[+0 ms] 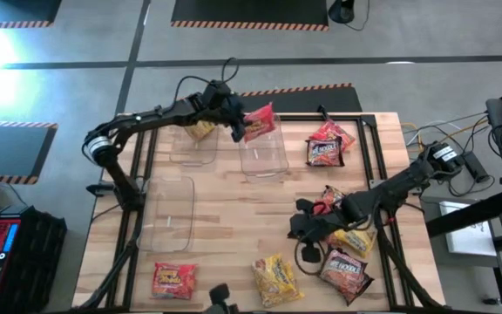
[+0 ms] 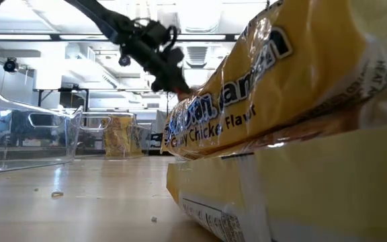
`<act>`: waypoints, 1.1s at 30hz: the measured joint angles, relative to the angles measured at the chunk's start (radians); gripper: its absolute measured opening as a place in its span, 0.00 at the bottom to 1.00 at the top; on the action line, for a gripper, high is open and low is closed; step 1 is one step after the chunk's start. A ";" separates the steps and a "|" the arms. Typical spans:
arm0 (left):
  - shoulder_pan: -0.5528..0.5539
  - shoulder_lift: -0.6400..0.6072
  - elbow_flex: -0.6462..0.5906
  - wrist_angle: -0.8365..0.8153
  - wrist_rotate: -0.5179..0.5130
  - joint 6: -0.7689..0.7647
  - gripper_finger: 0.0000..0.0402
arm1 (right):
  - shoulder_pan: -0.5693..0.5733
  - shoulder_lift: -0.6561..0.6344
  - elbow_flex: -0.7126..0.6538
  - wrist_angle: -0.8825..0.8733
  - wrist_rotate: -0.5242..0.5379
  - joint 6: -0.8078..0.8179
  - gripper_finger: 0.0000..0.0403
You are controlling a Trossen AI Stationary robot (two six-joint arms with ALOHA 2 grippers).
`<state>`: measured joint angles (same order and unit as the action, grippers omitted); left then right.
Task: Sort Maruchan noodles
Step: Put the orange noodle pack into the top right transparent bin
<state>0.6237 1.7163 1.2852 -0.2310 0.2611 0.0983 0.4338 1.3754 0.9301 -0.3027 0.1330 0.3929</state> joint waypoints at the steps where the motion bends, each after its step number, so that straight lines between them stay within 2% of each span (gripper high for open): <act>1: 0.005 0.011 -0.004 -0.001 -0.011 0.011 0.19 | -0.010 0.000 0.000 0.001 0.000 -0.001 0.04; 7: 0.011 0.064 -0.007 0.017 -0.125 0.025 0.19 | -0.053 0.000 -0.001 -0.001 0.000 -0.002 0.04; 23: 0.011 0.145 -0.010 0.021 -0.147 0.004 0.20 | -0.062 0.000 -0.002 -0.008 0.000 -0.067 0.04; 33: 0.011 0.153 -0.010 0.039 -0.175 -0.021 0.33 | -0.061 0.000 -0.003 -0.011 0.000 -0.066 0.04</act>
<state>0.6350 1.8690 1.2751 -0.1923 0.0856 0.0772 0.3725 1.3758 0.9276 -0.3138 0.1326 0.3271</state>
